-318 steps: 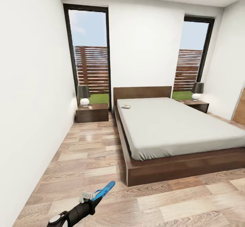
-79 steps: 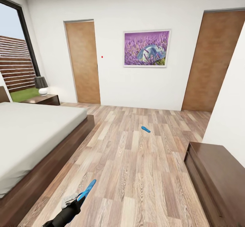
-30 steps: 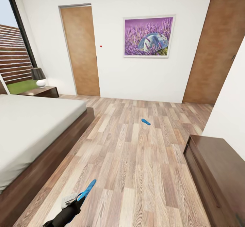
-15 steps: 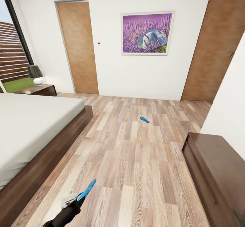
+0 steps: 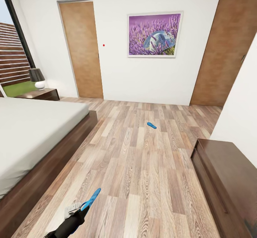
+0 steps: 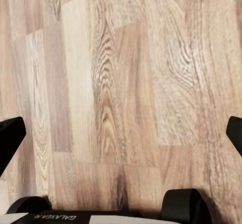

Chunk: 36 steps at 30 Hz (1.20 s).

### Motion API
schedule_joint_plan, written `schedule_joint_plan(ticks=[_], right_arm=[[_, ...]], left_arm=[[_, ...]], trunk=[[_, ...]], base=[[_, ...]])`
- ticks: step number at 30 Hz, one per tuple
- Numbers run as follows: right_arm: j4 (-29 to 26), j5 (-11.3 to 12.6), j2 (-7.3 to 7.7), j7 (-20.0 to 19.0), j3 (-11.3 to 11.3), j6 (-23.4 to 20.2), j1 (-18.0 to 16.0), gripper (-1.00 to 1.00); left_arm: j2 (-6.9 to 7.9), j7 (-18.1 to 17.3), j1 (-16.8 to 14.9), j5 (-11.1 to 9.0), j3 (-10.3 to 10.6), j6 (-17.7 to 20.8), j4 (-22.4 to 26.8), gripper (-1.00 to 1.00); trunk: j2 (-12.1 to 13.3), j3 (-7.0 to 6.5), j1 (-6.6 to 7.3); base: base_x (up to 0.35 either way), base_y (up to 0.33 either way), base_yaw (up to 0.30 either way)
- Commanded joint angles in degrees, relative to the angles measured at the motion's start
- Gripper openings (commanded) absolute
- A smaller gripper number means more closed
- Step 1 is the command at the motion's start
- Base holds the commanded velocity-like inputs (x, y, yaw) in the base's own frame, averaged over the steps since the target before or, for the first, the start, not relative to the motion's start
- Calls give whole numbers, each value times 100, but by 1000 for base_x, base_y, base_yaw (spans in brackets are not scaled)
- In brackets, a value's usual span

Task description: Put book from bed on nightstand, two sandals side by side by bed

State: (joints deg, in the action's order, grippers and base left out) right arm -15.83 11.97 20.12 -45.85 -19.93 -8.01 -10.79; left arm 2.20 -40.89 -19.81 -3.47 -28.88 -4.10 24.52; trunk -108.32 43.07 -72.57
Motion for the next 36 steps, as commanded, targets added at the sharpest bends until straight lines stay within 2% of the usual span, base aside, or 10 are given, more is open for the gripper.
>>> schedule_joint_plan(ticks=[1, 14, 36], right_arm=[[0, 51, 1, -20, -11, -60, -3, 100], [0, 52, -5, -21, -11, -60, -3, 100], [-8, 57, 0, -20, -11, -60, -3, 100]], left_arm=[[-1, -24, -5, -4, -21, -12, -8, -100], [-1, -24, -5, -4, -21, -12, -8, -100], [-1, -18, -5, -4, -21, -12, -8, -100]], trunk=[[-2, 5, 1], [-2, 5, 1], [-2, 7, 1]], base=[[0, 0, 0], [19, 0, 0], [309, 0, 17]])
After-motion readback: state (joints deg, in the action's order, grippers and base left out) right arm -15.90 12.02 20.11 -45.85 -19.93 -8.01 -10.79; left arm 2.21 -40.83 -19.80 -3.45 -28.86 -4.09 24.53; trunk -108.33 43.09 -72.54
